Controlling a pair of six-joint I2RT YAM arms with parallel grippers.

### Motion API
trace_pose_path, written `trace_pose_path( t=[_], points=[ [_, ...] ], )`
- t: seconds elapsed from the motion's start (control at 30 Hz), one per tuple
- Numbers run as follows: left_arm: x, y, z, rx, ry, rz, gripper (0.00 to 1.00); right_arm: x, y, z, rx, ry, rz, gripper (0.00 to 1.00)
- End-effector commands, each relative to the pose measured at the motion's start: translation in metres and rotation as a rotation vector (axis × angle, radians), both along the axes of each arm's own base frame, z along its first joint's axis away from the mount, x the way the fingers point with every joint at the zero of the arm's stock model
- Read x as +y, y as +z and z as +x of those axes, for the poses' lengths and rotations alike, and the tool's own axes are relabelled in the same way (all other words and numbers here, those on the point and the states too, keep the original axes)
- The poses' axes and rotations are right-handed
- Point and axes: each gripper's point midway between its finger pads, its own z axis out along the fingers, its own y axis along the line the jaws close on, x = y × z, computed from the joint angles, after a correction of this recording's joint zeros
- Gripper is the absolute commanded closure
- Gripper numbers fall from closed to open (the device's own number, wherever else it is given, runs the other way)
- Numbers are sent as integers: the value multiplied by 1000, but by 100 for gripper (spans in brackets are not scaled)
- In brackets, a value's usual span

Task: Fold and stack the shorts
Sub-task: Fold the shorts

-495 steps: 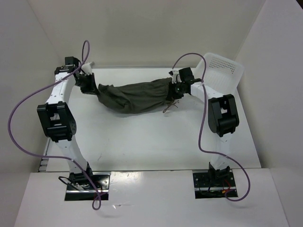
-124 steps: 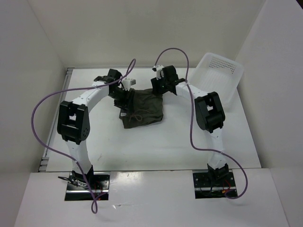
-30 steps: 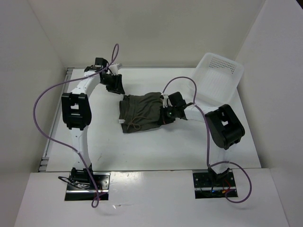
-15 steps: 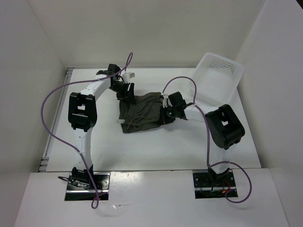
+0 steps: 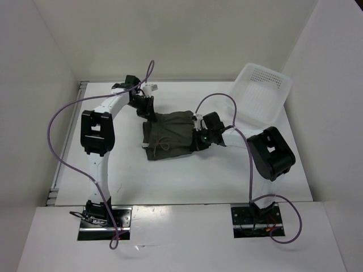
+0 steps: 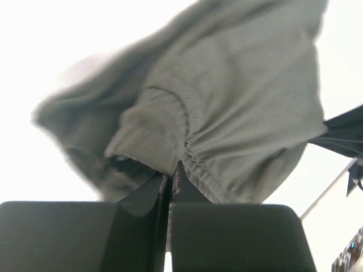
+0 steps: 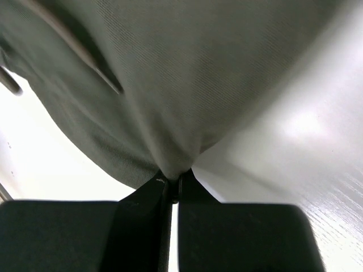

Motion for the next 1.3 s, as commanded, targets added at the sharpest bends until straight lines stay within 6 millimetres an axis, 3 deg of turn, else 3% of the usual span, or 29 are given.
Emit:
trace_pose_path(
  t=[0.0, 0.1, 0.17, 0.23, 0.3, 0.33, 0.37, 0.47, 0.53, 0.57, 0.6, 0.67, 0.73, 0.8, 0.87, 0.9, 0.93, 0.97, 1.0, 1.03, 1.07, 1.1, 1.17, 1.2, 1.27],
  points=[
    [45, 15, 10, -57, 96, 77, 100, -2, 11, -4, -43, 17, 13, 100],
    [45, 24, 3, -64, 97, 77, 100, 0, 15, -5, -47, 24, 24, 100],
    [40, 14, -5, -39, 84, 80, 100, 0, 15, -5, -47, 24, 24, 100],
    [37, 10, -9, -32, 76, 97, 90, 1, 16, -7, -52, 48, 31, 99],
    [32, 5, -11, -22, 63, 99, 79, 3, 19, -4, -61, 48, 36, 86],
    [32, 5, -11, -22, 63, 99, 72, 3, 23, -3, -78, 55, 38, 74],
    [32, 5, -11, -22, 63, 99, 68, 2, 21, -5, -67, 55, 33, 48],
    [33, 8, -10, -32, 68, 107, 56, 3, 37, 2, -116, 91, 24, 33],
    [33, 16, -9, -45, 68, 106, 50, 3, 62, 5, -161, 123, 16, 33],
    [33, 22, -9, -60, 69, 103, 48, 6, 83, 15, -230, 158, 13, 33],
    [33, 33, -6, -85, 71, 100, 41, 2, 93, 11, -226, 179, -6, 33],
    [33, 39, -6, -101, 71, 97, 35, 1, 139, 17, -332, 238, -18, 33],
    [37, 45, -5, -112, 81, 96, 31, 0, 170, 22, -414, 249, -21, 32],
    [37, 50, -5, -123, 82, 94, 29, -14, 211, 46, -546, 182, -17, 31],
    [38, 49, -5, -124, 86, 103, 27, -23, 228, 70, -619, 72, -38, 31],
    [38, 49, -5, -124, 86, 103, 27, -38, 231, 101, -697, -53, -121, 31],
    [42, 49, -3, -124, 95, 103, 25, -46, 220, 121, -700, -127, -179, 31],
    [42, 49, -3, -124, 95, 103, 25, -72, 218, 143, -733, -270, -298, 31],
    [42, 53, -3, -133, 95, 102, 24, -81, 220, 158, -773, -348, -336, 28],
    [42, 53, -3, -133, 95, 102, 24, -91, 206, 172, -783, -379, -421, 28],
    [42, 58, -4, -143, 96, 100, 23, -115, 205, 184, -800, -482, -519, 26],
    [42, 58, -4, -143, 96, 100, 23, -118, 213, 195, -830, -525, -535, 26],
    [43, 59, -6, -143, 96, 100, 23, -142, 193, 213, -790, -610, -589, 26],
    [43, 61, -9, -145, 96, 100, 23, -150, 203, 223, -813, -677, -593, 26],
    [43, 63, -9, -155, 97, 99, 22, -155, 198, 234, -831, -703, -641, 25]
  ],
)
